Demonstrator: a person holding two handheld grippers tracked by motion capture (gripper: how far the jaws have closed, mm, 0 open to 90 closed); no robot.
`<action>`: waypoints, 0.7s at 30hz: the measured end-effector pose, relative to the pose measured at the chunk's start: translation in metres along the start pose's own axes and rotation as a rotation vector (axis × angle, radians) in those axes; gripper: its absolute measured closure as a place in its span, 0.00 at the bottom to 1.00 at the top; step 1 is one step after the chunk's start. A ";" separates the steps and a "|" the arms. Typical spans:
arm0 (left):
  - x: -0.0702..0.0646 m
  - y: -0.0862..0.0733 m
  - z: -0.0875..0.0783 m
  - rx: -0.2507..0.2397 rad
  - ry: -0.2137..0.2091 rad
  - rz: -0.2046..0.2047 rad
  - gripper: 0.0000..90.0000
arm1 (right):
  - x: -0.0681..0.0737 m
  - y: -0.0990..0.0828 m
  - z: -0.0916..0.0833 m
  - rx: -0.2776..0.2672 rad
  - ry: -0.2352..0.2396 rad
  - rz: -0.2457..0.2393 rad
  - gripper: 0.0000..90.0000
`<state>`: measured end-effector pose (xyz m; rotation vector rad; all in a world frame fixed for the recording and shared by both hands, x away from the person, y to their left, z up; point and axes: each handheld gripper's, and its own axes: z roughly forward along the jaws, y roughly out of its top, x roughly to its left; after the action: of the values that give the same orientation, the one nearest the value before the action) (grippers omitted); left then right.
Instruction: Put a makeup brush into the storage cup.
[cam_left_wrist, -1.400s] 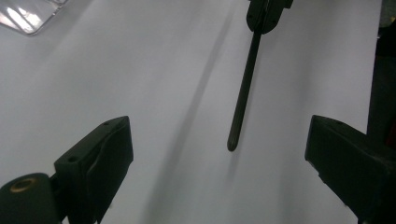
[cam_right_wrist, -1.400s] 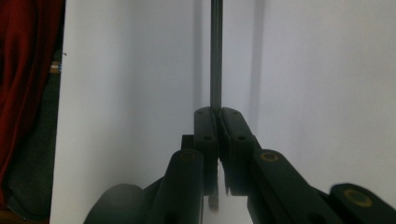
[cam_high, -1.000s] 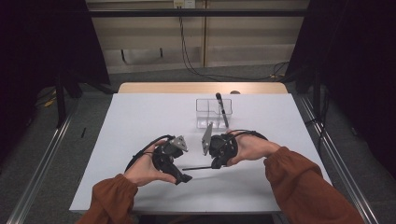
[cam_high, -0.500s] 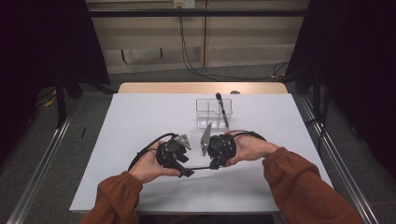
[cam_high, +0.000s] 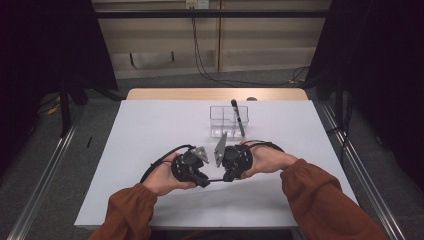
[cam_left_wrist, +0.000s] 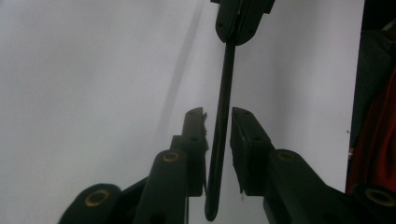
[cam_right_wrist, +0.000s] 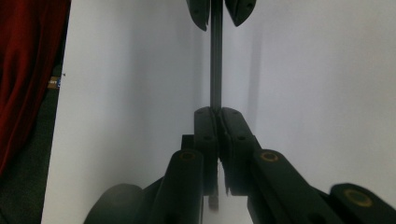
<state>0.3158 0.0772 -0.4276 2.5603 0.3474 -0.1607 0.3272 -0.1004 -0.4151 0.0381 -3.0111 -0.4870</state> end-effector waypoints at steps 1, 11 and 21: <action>0.000 0.000 0.001 0.007 0.001 0.004 0.89 | 0.000 0.000 0.001 -0.004 -0.003 -0.002 0.96; -0.003 0.000 0.003 -0.007 0.013 0.024 0.94 | -0.001 -0.003 -0.002 -0.008 -0.018 0.006 0.95; -0.005 0.001 0.003 -0.022 0.014 0.030 0.95 | -0.001 -0.010 -0.003 -0.054 -0.027 0.016 0.88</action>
<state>0.3110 0.0734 -0.4289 2.5449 0.3139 -0.1266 0.3289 -0.1113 -0.4157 0.0036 -3.0199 -0.5722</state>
